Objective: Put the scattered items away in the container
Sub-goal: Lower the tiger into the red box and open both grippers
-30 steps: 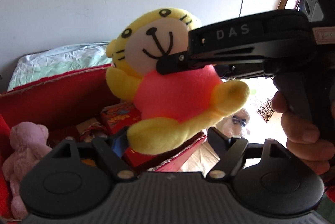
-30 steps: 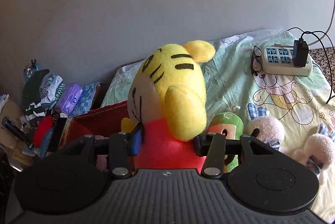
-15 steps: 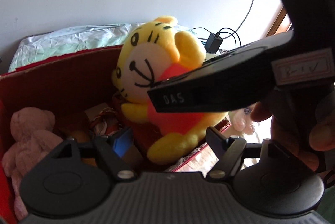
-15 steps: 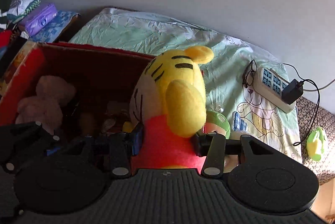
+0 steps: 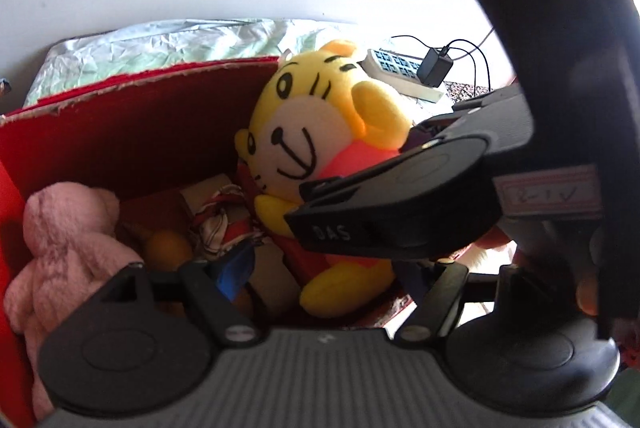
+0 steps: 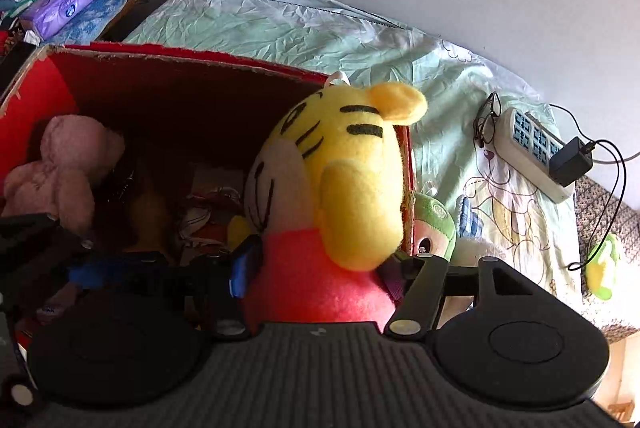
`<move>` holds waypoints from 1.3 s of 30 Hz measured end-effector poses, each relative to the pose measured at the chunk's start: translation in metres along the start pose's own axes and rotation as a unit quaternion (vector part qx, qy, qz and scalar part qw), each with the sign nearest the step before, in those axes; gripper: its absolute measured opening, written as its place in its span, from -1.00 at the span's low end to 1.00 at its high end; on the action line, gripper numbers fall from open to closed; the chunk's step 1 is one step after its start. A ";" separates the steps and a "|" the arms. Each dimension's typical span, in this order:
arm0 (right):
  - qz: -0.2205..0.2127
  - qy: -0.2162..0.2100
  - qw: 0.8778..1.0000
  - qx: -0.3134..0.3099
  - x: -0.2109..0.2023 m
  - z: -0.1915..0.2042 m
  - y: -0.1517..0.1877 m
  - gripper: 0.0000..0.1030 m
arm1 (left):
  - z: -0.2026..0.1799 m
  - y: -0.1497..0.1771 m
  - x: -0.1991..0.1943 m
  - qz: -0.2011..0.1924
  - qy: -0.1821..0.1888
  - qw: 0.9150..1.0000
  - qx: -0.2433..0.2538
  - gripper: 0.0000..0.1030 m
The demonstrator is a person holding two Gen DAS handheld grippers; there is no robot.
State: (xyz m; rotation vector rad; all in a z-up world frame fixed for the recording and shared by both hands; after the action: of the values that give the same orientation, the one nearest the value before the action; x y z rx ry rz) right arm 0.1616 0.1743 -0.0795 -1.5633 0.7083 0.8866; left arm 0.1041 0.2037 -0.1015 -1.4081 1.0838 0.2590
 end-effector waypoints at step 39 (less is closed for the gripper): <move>-0.101 -0.146 0.953 0.246 -0.091 -0.074 0.016 -0.37 | -0.015 -0.008 -0.018 0.000 -0.011 0.999 -0.038 0.22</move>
State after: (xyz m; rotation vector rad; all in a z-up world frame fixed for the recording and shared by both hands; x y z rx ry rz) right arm 0.1113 0.0960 -0.0061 -1.0122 0.4969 0.7009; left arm 0.0934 0.1971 -0.0802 -1.4691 1.0652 0.3170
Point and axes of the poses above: each gripper's, at about its wrist camera, not at the fingertips, and x roughly the way its jaws point, z to its left, y to its underside, the point moved 10 cm from there along x, roughly the way its jaws point, and after that the axes turned 12 degrees about x, right-handed, at the moved point
